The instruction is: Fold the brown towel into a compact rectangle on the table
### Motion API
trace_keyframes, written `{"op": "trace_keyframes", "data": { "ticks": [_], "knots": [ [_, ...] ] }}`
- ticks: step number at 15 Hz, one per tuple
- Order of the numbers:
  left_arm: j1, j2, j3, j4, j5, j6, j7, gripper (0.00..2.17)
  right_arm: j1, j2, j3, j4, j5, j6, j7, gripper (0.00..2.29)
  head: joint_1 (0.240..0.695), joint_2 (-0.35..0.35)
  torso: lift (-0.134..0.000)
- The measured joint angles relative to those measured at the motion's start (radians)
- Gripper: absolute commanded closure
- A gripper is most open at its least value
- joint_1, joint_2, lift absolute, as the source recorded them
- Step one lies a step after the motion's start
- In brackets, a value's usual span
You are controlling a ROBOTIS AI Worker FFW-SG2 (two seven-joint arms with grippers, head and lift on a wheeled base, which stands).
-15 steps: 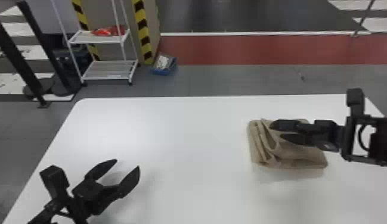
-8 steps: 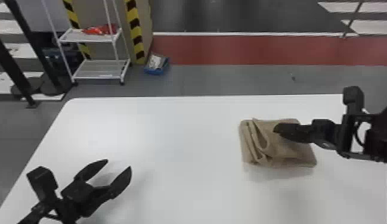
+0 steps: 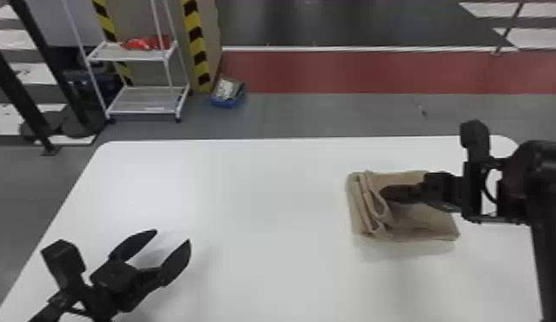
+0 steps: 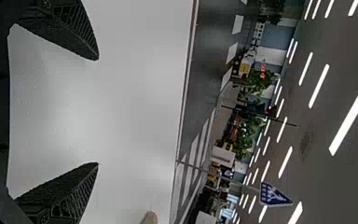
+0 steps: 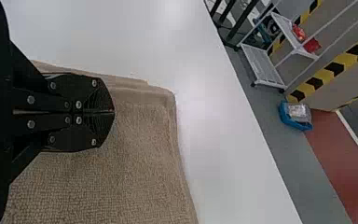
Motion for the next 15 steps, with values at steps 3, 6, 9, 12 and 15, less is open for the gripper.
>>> {"op": "trace_keyframes", "data": {
  "ticks": [3,6,9,12,15],
  "knots": [
    [0.004,0.0,0.005,0.0,0.001,0.0,-0.002,0.07,-0.005,0.015,0.05,0.024,0.01,0.004,0.003,2.26,0.695,0.081,-0.124],
    [0.008,0.0,0.009,-0.002,0.003,0.0,-0.003,0.07,0.003,0.034,0.079,0.026,-0.005,0.013,0.034,2.26,0.695,0.121,-0.124],
    [0.013,0.0,0.015,-0.005,0.005,-0.002,-0.007,0.07,0.019,0.053,0.107,-0.002,-0.019,0.063,0.067,2.26,0.695,0.153,-0.124],
    [0.013,0.0,0.017,-0.005,0.006,-0.003,-0.008,0.07,0.051,0.057,0.164,-0.047,-0.03,0.112,0.101,2.26,0.695,0.199,-0.124],
    [0.013,0.0,0.017,-0.007,0.006,-0.003,-0.008,0.07,0.089,0.065,0.199,-0.125,-0.032,0.152,0.157,2.26,0.695,0.228,-0.124]
  ]
}}
